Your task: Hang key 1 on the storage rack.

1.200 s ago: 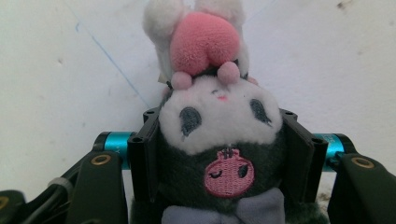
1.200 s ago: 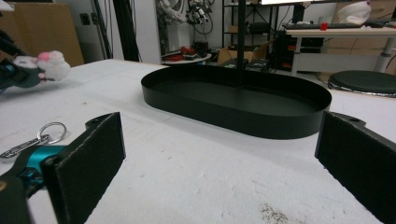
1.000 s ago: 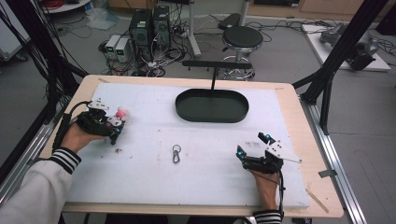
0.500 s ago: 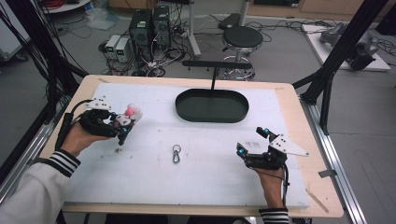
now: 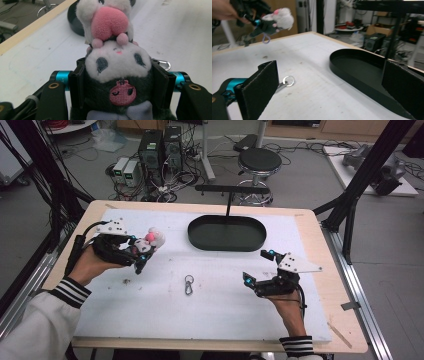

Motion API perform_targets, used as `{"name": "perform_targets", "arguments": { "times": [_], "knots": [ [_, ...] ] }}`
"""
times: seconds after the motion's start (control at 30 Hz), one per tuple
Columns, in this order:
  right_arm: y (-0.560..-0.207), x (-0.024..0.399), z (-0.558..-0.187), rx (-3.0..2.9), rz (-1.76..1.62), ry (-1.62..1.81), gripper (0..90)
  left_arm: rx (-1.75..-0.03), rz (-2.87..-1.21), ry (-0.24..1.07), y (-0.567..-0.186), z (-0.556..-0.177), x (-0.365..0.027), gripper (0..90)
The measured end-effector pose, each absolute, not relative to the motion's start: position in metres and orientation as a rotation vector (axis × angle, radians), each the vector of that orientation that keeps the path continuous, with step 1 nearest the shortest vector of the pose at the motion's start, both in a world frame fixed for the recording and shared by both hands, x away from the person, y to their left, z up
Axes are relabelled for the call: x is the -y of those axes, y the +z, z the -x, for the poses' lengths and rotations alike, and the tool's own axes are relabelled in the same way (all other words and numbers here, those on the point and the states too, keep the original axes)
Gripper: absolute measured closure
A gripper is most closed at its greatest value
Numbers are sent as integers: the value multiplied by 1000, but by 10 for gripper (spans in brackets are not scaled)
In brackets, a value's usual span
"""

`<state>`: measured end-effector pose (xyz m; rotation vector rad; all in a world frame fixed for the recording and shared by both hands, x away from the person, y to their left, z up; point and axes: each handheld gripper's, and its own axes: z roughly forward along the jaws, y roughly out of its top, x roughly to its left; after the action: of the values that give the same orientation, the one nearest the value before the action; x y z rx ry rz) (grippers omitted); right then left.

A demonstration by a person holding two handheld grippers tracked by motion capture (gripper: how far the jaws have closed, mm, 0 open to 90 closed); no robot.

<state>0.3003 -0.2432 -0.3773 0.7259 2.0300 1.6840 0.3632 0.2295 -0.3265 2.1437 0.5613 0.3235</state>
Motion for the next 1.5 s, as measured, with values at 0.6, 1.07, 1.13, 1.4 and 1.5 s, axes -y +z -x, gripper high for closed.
{"name": "perform_targets", "arguments": {
  "times": [0.6, 1.07, 1.13, 1.4, 1.5],
  "knots": [
    [-327, 207, -327, -2275, -461, 1734, 9, -425, -2110, 264, -310, -355, -200, 398],
    [-316, 180, -344, -2383, -341, 1754, 9, -286, -2110, 193, -304, -349, -169, 398],
    [-316, 179, -346, -2388, -329, 1766, 9, -275, -2111, 191, -304, -348, -167, 398],
    [-320, 171, -354, -2444, -293, 1784, 9, -205, -2123, 150, -306, -346, -151, 398],
    [-318, 165, -357, -2464, -258, 1781, 10, -172, -2132, 137, -308, -346, -143, 397]
  ]
}}
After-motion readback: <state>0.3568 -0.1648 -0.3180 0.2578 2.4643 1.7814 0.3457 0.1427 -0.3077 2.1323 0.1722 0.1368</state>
